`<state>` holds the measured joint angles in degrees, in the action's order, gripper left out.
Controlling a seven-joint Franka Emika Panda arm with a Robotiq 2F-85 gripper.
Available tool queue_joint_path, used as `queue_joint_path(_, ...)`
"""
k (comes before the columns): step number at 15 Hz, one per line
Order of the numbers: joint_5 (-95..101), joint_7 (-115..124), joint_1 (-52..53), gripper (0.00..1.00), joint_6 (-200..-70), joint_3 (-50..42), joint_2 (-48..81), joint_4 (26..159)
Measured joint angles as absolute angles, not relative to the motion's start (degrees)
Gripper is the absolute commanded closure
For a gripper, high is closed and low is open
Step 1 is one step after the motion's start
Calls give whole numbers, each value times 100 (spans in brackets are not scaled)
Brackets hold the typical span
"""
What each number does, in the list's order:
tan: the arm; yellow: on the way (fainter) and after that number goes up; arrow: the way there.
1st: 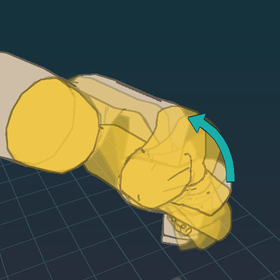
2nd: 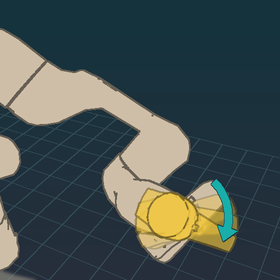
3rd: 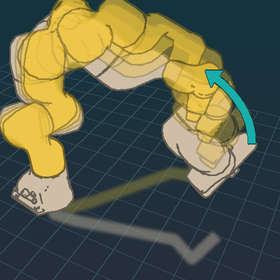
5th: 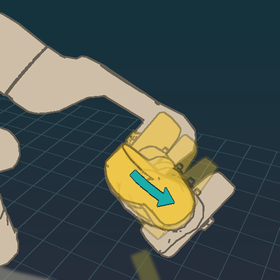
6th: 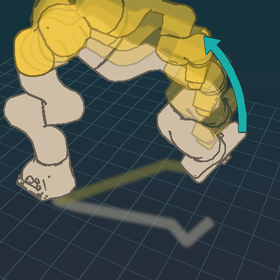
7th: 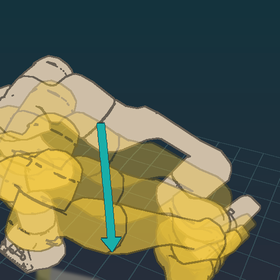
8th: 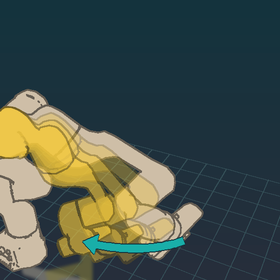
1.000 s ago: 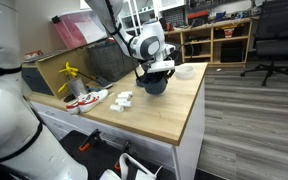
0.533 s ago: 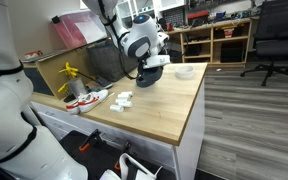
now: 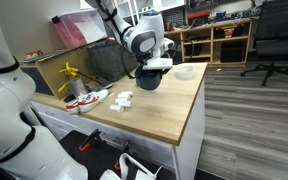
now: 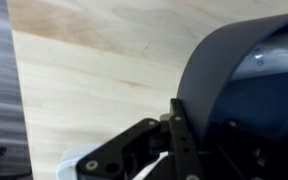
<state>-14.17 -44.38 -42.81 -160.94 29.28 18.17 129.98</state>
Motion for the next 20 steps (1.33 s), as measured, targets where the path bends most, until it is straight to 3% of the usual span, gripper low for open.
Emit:
queue_joint_path(5,-141,-2985,-2469,99,-14592,736,1504,12937)
queue_joint_path(8,468,-2291,-1750,99,-13580,48,1520,12814)
queue_joint_path(20,728,-1545,-1076,99,-8874,-351,2490,11160)
